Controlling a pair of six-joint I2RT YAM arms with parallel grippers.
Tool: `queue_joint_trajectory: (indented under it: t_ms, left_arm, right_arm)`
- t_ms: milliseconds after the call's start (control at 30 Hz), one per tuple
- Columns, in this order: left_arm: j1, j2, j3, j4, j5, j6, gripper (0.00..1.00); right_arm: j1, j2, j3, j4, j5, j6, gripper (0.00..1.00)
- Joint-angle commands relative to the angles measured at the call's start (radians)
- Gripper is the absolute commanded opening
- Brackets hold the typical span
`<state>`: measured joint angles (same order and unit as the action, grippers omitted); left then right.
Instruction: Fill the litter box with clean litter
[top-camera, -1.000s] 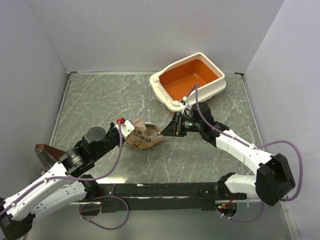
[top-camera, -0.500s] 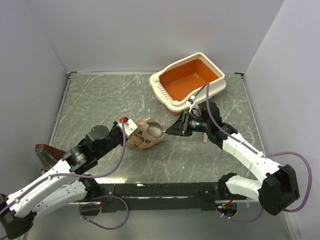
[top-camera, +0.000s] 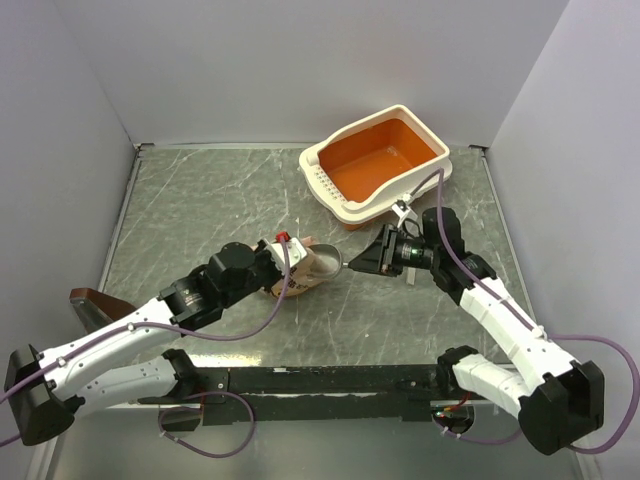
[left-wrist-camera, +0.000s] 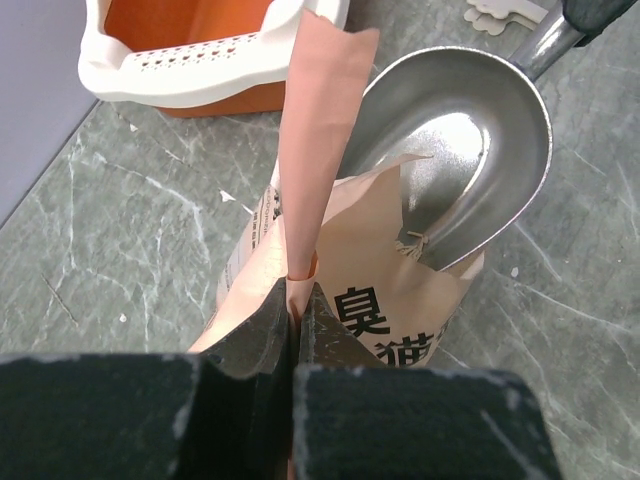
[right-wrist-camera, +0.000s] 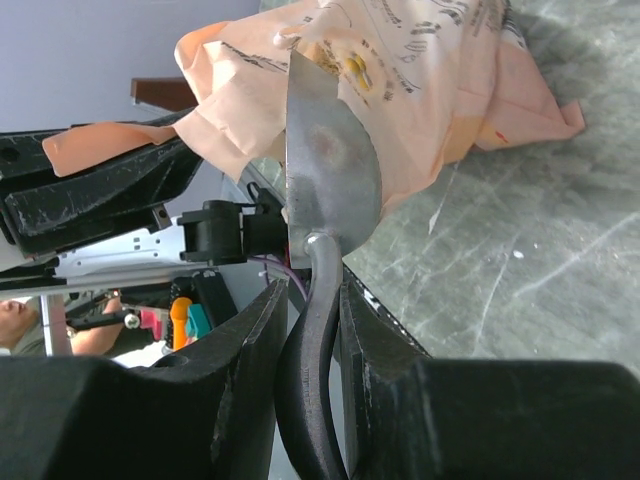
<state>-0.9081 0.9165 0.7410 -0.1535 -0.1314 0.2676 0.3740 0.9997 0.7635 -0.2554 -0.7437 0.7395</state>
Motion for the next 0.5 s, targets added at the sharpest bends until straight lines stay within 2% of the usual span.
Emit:
queue_joint_trajectory:
  t_ms: [0,233,467]
  left_arm:
    - [-0.054,0.022,0.031,0.088,0.003,-0.024,0.01]
    - [-0.094,0.038,0.032,0.103,-0.034,-0.024,0.01]
    - [-0.101,-0.03,0.023,0.091,-0.033,-0.037,0.01]
  right_arm:
    - [-0.044,-0.081,-0.032,-0.004,-0.065,-0.012,0.0]
    - [-0.095,-0.138,-0.11,-0.021,-0.074,-0.025,0.0]
    - [-0.138,-0.203,-0.205,0.031,-0.094,0.018,0.0]
